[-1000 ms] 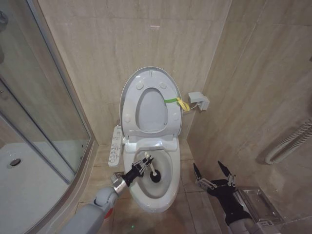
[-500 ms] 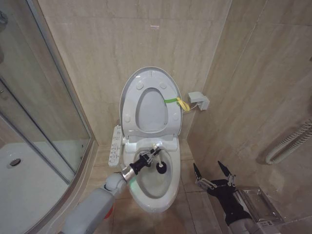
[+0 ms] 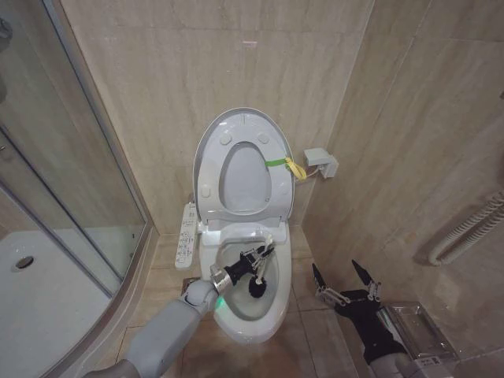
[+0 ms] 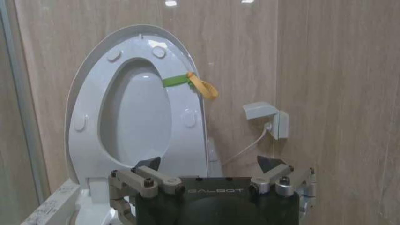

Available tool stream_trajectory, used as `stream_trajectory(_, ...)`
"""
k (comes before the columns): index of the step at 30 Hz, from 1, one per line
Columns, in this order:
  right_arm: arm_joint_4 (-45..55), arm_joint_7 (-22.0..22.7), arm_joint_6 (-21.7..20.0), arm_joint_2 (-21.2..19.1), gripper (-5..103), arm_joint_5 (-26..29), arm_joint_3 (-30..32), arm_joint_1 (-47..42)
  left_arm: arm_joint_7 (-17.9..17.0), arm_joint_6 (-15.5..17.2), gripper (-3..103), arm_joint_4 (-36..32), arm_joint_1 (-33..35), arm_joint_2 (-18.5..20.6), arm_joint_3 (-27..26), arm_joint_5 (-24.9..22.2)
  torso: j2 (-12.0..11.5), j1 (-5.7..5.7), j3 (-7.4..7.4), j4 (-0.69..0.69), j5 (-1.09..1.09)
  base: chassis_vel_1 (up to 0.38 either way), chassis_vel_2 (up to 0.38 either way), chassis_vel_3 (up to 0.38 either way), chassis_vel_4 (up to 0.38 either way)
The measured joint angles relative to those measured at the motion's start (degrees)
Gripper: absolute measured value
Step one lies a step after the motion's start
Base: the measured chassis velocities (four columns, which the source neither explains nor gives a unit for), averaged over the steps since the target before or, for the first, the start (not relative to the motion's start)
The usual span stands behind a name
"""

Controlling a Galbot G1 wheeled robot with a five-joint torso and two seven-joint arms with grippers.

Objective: Open the toilet lid, clean the toilet bowl with a toilet brush, close the toilet lid, and flush.

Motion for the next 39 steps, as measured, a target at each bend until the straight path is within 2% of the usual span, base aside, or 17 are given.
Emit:
stream_trajectory(5, 0.0, 0.0, 0.0, 0.0, 100, 0.0, 0.0, 0.0, 0.3, -0.3, 16, 0.9, -0.2, -1.2, -0.1, 0.3, 0.0, 0.00, 0.00, 0.01, 0.00, 0.000, 0.000, 0.000, 0.000)
stream_trajectory(15, 0.0, 0.0, 0.0, 0.0, 100, 0.0, 0.0, 0.0, -0.2, -0.2, 16, -2.3, -1.4, -3.3, 1.2, -0.5, 0.0, 0.00, 0.00, -0.01, 0.00, 0.000, 0.000, 0.000, 0.000)
stream_trajectory(26, 0.0, 0.0, 0.0, 0.0, 100, 0.0, 0.0, 0.0, 0.6, -0.7, 16, -2.1, 1.1, -2.0, 0.4, -0.1, 0.0, 0.00, 0.00, 0.01, -0.01, 0.000, 0.000, 0.000, 0.000)
stream_trajectory(34, 0.0, 0.0, 0.0, 0.0, 100, 0.0, 0.0, 0.0, 0.6, -0.6, 16, -0.9, -4.1, -1.8, 2.1, -0.7, 0.0, 0.01, 0.00, -0.01, -0.01, 0.000, 0.000, 0.000, 0.000)
stream_trajectory(39, 0.0, 0.0, 0.0, 0.0, 100, 0.0, 0.0, 0.0, 1.7, -1.3, 16, 2.2, -7.1, -3.8, 2.5, -0.8, 0.0, 0.01, 0.00, -0.01, 0.00, 0.000, 0.000, 0.000, 0.000)
